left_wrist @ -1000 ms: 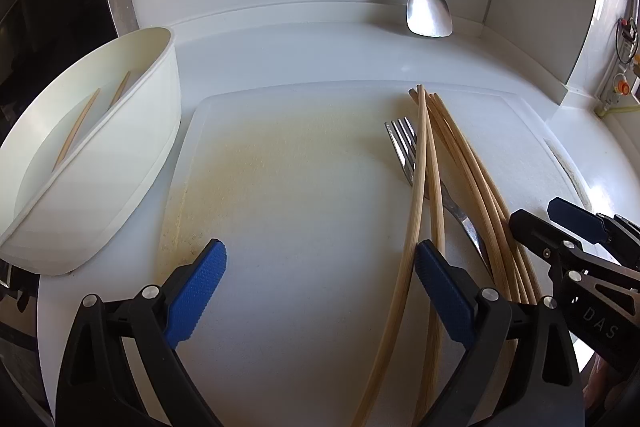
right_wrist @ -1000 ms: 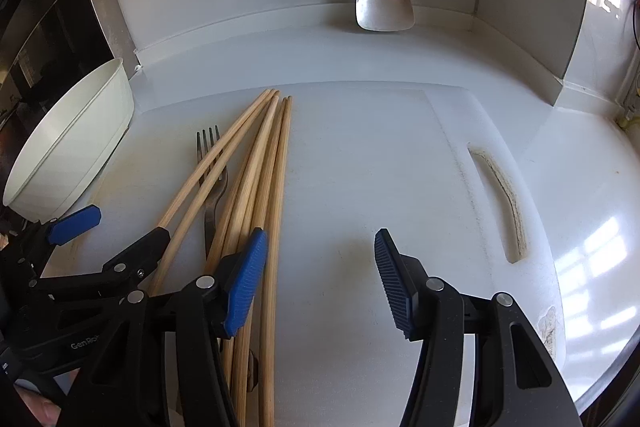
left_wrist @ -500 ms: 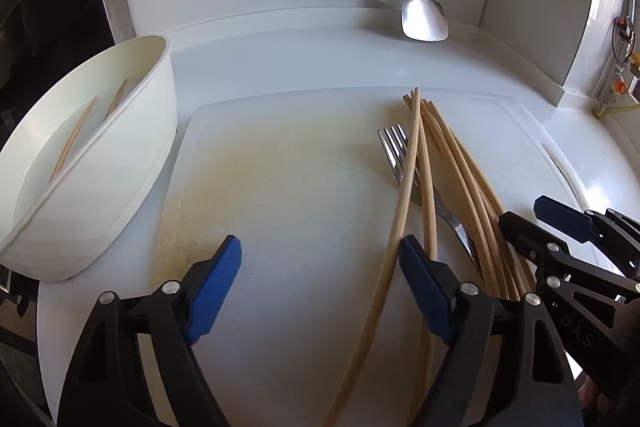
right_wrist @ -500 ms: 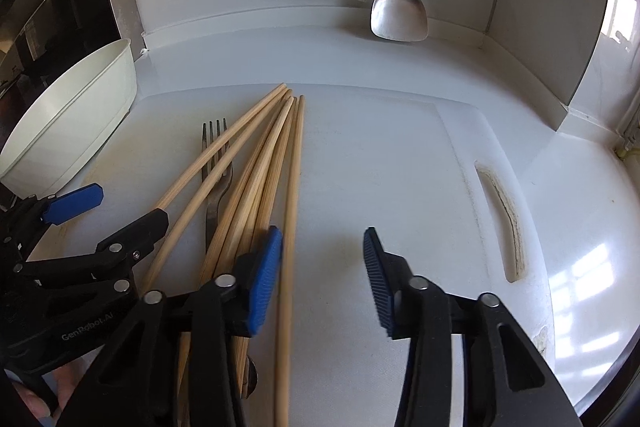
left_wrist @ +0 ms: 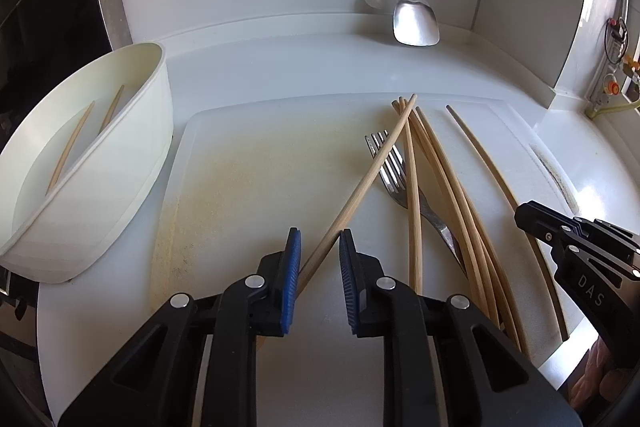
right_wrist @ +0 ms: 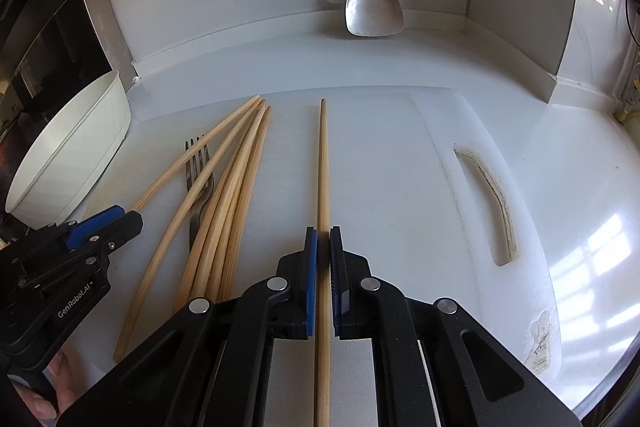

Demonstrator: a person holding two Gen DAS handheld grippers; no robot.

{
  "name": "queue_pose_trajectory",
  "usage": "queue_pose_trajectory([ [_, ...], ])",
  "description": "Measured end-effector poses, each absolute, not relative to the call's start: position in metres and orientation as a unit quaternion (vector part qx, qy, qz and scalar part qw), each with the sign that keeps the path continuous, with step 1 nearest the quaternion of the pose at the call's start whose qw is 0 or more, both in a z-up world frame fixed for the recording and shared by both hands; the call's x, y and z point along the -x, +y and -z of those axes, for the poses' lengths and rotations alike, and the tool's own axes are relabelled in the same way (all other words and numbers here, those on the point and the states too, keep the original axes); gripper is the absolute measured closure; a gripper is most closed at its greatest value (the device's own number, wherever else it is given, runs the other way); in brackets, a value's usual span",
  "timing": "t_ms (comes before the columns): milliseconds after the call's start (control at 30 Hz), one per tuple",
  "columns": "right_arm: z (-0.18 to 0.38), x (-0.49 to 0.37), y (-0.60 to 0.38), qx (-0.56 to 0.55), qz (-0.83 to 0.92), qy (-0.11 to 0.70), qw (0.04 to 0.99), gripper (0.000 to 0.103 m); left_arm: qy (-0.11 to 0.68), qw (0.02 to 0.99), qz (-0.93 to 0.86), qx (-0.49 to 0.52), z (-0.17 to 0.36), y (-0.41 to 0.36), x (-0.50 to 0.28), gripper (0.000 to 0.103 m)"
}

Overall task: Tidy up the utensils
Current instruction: 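Lift the chopstick with the right gripper and carry it toward the basin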

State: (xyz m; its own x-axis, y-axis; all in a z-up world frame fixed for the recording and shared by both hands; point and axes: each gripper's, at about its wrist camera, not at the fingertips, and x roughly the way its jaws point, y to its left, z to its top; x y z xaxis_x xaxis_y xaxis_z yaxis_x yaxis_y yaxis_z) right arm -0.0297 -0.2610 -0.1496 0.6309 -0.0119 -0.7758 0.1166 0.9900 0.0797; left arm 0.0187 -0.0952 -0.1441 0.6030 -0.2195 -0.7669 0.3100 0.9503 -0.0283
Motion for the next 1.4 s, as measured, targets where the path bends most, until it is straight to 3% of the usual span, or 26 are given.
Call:
queue_pose_trajectory([
  [100, 0.149, 0.032, -0.264, -0.068, 0.038, 0.425, 0.902, 0.097, 0.424, 0.892, 0.155, -0.037, 0.142, -0.093, -0.016, 0.095],
  [167, 0.148, 0.032, -0.264, -0.069, 0.038, 0.424, 0.902, 0.097, 0.433, 0.888, 0.155, -0.023, 0.143, -0.091, -0.017, 0.096],
  [700, 0.131, 0.040, -0.268, -0.078, 0.026, 0.406, 0.910, 0.097, 0.419, 0.895, 0.153, 0.002, 0.123, -0.082, -0.007, 0.096],
  [1400, 0.020, 0.048, -0.236, -0.037, -0.082, 0.387, 0.918, 0.097, 0.402, 0.913, 0.063, 0.025, 0.010, -0.055, 0.039, 0.096],
])
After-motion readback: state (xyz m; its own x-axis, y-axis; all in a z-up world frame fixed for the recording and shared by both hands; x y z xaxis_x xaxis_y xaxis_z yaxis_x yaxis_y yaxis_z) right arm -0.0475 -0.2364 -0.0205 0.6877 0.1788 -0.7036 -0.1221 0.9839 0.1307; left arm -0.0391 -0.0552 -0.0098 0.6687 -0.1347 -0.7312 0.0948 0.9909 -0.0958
